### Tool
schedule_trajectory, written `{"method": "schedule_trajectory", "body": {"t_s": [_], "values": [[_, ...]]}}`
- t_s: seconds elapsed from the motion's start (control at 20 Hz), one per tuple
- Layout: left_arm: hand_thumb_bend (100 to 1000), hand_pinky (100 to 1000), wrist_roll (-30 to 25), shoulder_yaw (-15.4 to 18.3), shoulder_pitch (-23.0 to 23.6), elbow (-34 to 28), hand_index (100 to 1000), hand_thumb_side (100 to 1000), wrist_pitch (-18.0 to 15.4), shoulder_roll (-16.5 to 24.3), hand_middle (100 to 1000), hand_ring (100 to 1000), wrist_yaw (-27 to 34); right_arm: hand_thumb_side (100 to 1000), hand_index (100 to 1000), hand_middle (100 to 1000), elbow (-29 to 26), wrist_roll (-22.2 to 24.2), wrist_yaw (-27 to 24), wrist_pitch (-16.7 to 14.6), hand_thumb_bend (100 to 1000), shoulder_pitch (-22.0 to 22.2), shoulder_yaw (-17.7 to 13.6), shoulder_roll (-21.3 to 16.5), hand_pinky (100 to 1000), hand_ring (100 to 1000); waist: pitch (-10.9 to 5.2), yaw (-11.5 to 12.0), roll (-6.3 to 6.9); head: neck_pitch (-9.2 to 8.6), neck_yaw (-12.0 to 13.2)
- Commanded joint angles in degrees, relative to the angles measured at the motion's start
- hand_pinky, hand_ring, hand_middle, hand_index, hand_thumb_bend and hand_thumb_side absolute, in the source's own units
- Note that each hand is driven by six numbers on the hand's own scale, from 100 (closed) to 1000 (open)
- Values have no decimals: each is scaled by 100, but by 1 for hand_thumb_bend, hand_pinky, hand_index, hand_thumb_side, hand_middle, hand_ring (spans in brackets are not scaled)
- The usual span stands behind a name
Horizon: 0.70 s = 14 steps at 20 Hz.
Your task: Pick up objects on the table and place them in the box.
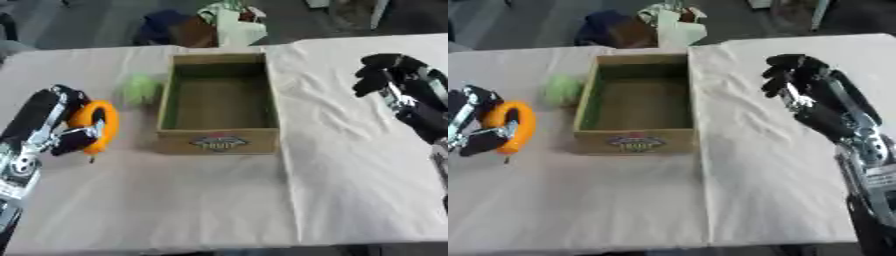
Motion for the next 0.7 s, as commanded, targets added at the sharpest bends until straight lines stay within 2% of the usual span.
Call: {"method": "schedule_trajectory", "body": {"t_s": [0.05, 0.4, 0.7], "values": [[100, 477, -106, -65, -416, -86, 545, 229, 9, 44, 345, 367, 57, 511, 788, 625, -70, 23, -28, -2, 100, -59, 3, -75, 593, 610, -82, -10, -4, 30, 51], [100, 488, -253, -431, -1379, 743, 555, 228, -288, -509, 358, 380, -229, 507, 788, 625, -95, 83, -72, -9, 100, -101, 69, -48, 594, 610, -60, -108, -35, 30, 206], [100, 498, -336, -586, -1958, 1808, 568, 201, -614, -1050, 372, 395, -421, 514, 788, 625, -101, 184, -106, -5, 100, -140, 167, -3, 594, 611, -49, -226, -52, 30, 307]]}}
